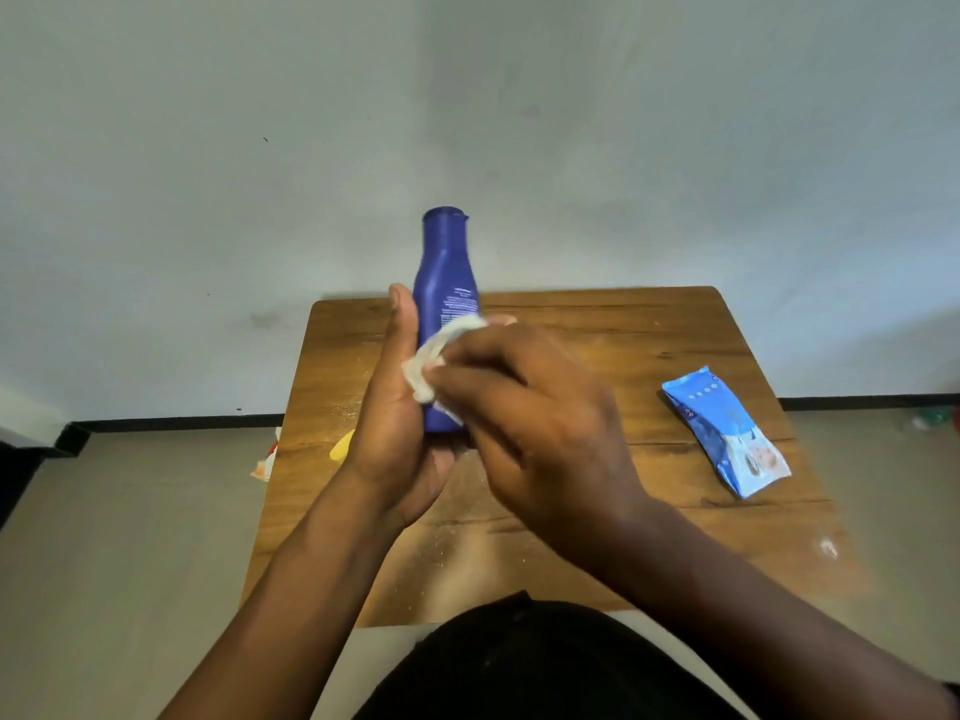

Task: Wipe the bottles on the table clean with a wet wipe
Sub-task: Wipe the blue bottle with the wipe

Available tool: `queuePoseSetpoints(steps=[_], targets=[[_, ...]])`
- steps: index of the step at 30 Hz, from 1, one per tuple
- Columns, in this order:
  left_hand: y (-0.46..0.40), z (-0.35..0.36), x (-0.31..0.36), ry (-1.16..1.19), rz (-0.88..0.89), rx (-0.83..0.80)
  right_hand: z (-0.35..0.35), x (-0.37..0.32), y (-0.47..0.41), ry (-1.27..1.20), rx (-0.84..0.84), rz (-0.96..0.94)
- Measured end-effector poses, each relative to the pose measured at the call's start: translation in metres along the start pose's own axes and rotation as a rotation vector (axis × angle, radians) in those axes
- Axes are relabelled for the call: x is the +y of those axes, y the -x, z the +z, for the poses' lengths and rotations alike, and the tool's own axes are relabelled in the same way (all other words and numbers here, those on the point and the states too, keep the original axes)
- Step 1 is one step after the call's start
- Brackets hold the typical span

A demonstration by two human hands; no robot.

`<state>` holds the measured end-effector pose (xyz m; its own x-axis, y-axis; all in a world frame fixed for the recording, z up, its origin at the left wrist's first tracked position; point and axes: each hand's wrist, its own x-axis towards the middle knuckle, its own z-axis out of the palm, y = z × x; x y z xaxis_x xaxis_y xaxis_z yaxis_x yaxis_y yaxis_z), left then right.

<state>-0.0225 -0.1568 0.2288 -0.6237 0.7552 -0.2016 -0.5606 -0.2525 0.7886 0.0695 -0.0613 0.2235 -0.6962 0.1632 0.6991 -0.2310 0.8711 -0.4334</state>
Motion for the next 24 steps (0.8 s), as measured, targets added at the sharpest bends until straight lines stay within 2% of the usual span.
queuePoseSetpoints(steps=[2,4,8,11,14,16,19,21,24], targets=[[-0.002,-0.003,0.004,-0.03,-0.016,0.031,0.006,-0.002,0.015,-0.02,-0.096,-0.035],[-0.003,-0.003,0.003,-0.004,-0.045,0.065,0.006,0.001,0.017,-0.04,-0.112,-0.036],[0.003,0.0,-0.009,0.027,-0.073,0.1,-0.001,0.017,-0.016,-0.051,0.055,0.151],[0.003,0.006,-0.01,-0.005,-0.072,0.103,-0.004,0.029,-0.035,-0.077,0.083,0.244],[-0.006,0.0,-0.003,0.106,-0.074,0.156,0.002,0.022,-0.023,-0.093,0.007,0.184],[-0.013,-0.009,0.003,0.225,-0.12,0.2,0.006,0.016,-0.003,-0.113,-0.114,0.111],[-0.021,-0.029,0.005,0.512,-0.176,0.303,0.006,0.019,0.019,-0.169,-0.268,0.163],[-0.023,-0.034,0.002,0.63,-0.189,0.31,0.004,0.022,0.023,-0.156,-0.178,0.229],[-0.019,-0.028,-0.003,0.601,-0.236,0.252,0.003,0.023,0.015,-0.12,0.005,0.257]])
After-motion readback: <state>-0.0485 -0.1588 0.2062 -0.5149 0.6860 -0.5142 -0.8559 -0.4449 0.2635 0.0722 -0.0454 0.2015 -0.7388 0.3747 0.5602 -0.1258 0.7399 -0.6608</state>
